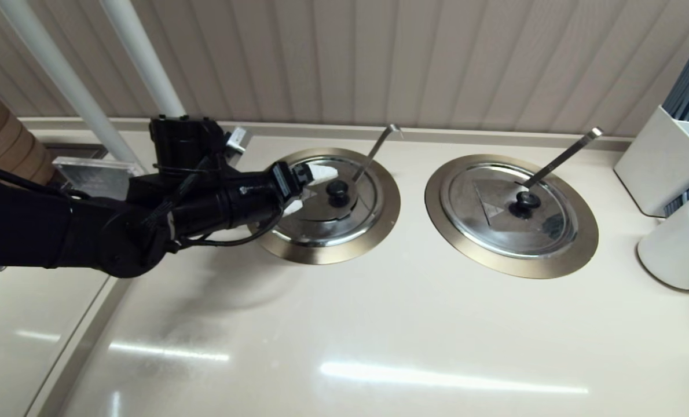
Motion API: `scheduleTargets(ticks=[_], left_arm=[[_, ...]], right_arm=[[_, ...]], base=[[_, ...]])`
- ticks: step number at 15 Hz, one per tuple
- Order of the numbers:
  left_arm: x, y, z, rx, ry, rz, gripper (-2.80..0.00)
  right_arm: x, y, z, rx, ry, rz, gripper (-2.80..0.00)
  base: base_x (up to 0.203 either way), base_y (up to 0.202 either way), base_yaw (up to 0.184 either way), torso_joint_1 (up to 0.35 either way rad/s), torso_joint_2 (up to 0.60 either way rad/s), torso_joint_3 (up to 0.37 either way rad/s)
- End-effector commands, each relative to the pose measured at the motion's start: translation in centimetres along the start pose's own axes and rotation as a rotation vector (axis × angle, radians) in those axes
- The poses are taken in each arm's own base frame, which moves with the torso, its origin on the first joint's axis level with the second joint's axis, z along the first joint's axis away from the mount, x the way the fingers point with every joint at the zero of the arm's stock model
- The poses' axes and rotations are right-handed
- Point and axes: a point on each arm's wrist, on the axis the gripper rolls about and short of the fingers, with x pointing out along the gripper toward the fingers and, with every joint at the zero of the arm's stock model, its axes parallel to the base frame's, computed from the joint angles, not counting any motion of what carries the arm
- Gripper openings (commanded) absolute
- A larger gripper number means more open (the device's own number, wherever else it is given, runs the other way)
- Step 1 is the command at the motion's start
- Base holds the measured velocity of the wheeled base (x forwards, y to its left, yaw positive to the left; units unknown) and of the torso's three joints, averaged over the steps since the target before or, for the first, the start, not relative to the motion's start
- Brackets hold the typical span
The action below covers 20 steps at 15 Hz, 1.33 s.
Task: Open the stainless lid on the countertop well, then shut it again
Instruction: Put the spoon in the groove
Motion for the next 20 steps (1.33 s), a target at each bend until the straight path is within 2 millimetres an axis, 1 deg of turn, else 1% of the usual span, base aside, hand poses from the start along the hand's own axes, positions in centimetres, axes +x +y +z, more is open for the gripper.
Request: scheduleTargets(ticks=[1,4,7,8,10,12,13,16,20], left_arm=[[0.0,-0.1,0.0,0.01,-0.009,0.007,0.0],[1.1,1.1,-0.6,0.099,-0.013,0.068,0.0],[1.8,1.0,-0.8,0.225,-0.011,0.074,0.0],[2.4,1.4,-1.0,0.294,-0.003,0.079,0.0],[4.6,2.4,-1.2,0.472,-0.004,0.106,0.0],[7.4,3.7,-1.8,0.644,-0.039,0.111,0.0],[8.5,4.0,-1.8,0.704,-0.066,0.103,0.0],[11.1,3.8,-1.3,0.771,-0.138,0.072,0.0],[14.1,4.2,-0.5,0.847,-0.235,0.115,0.0]], right_arm=[[0.0,0.0,-0.1,0.0,0.004,-0.001,-2.8],[0.0,0.0,-0.1,0.0,0.004,-0.001,-2.8],[0.0,0.0,-0.1,0.0,0.004,-0.001,-2.8],[0.0,0.0,-0.1,0.0,0.004,-0.001,-2.8],[0.0,0.0,-0.1,0.0,0.004,-0.001,-2.8],[0.0,0.0,-0.1,0.0,0.004,-0.001,-2.8],[0.0,0.0,-0.1,0.0,0.004,-0.001,-2.8],[0.0,0.0,-0.1,0.0,0.004,-0.001,-2.8],[0.0,0.0,-0.1,0.0,0.003,-0.001,-2.8]], base=[[0.0,0.0,0.0,0.0,0.0,0.0],[0.0,0.0,0.0,0.0,0.0,0.0],[0.0,0.0,0.0,0.0,0.0,0.0],[0.0,0.0,0.0,0.0,0.0,0.0],[0.0,0.0,0.0,0.0,0.0,0.0],[0.0,0.0,0.0,0.0,0.0,0.0],[0.0,0.0,0.0,0.0,0.0,0.0],[0.0,0.0,0.0,0.0,0.0,0.0],[0.0,0.0,0.0,0.0,0.0,0.0]])
